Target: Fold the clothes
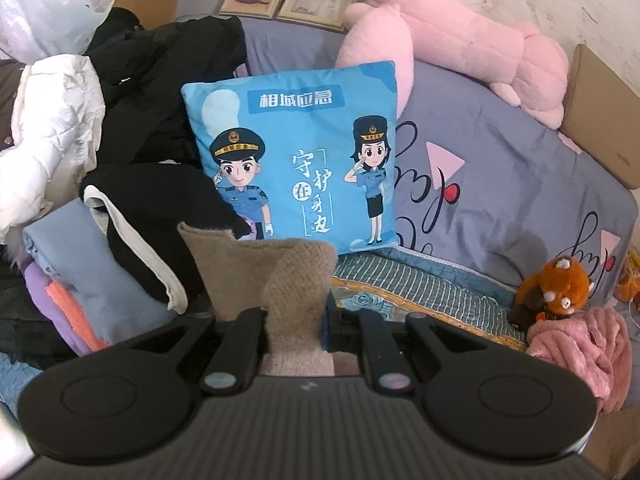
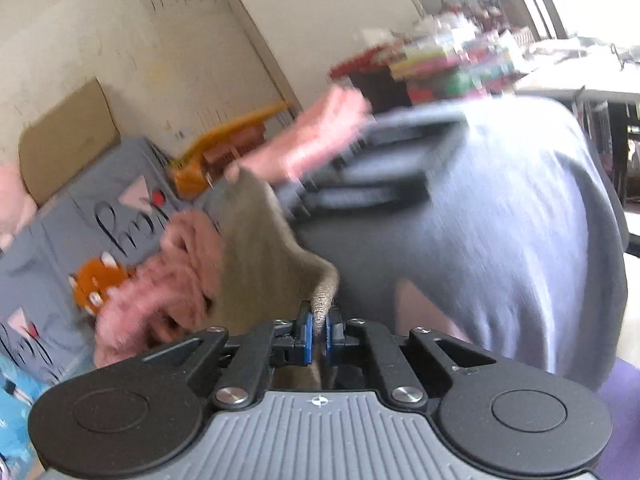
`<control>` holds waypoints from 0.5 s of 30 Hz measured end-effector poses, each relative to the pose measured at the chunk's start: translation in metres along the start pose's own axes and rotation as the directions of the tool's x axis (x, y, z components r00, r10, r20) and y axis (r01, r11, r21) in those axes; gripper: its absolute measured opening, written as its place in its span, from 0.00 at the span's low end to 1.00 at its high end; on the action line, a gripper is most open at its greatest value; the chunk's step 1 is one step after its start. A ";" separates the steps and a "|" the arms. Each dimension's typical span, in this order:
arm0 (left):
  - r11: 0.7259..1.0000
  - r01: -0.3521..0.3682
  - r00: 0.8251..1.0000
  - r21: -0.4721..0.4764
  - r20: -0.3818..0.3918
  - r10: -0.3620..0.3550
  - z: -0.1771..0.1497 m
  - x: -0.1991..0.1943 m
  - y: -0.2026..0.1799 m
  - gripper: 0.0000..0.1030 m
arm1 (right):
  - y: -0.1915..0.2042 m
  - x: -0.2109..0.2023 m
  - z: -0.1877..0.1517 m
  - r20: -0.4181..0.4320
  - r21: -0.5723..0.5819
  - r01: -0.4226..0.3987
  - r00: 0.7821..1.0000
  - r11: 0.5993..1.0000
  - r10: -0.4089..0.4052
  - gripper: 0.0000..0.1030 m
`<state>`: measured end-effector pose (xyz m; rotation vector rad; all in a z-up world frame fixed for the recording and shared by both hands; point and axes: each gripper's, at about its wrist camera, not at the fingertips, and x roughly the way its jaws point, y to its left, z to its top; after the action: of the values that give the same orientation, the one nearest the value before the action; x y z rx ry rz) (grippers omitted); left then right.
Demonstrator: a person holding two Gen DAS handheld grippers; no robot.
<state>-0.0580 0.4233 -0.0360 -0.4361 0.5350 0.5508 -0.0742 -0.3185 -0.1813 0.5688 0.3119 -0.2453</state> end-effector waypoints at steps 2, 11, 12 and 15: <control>1.000 0.001 1.000 -0.003 0.003 -0.001 0.001 -0.001 0.001 0.10 | 0.014 -0.002 0.017 0.035 0.034 -0.046 0.998 0.998 0.045 0.05; 0.999 0.008 1.000 -0.053 0.009 -0.008 0.018 -0.003 0.041 0.10 | 0.147 0.038 0.094 -0.035 0.077 -0.437 0.897 0.896 0.441 0.06; 0.999 0.012 1.000 -0.052 0.005 -0.012 0.020 -0.001 0.044 0.10 | 0.176 0.044 0.092 -0.072 0.038 -0.486 0.870 0.873 0.487 0.06; 0.997 0.058 0.998 -0.043 -0.013 -0.059 0.020 0.001 0.047 0.10 | 0.263 0.053 0.072 -0.183 -0.060 -0.617 0.780 0.785 0.599 0.06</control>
<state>-0.0775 0.4707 -0.0325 -0.4947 0.5231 0.5036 0.0728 -0.1524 -0.0144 0.5452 0.2739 0.4529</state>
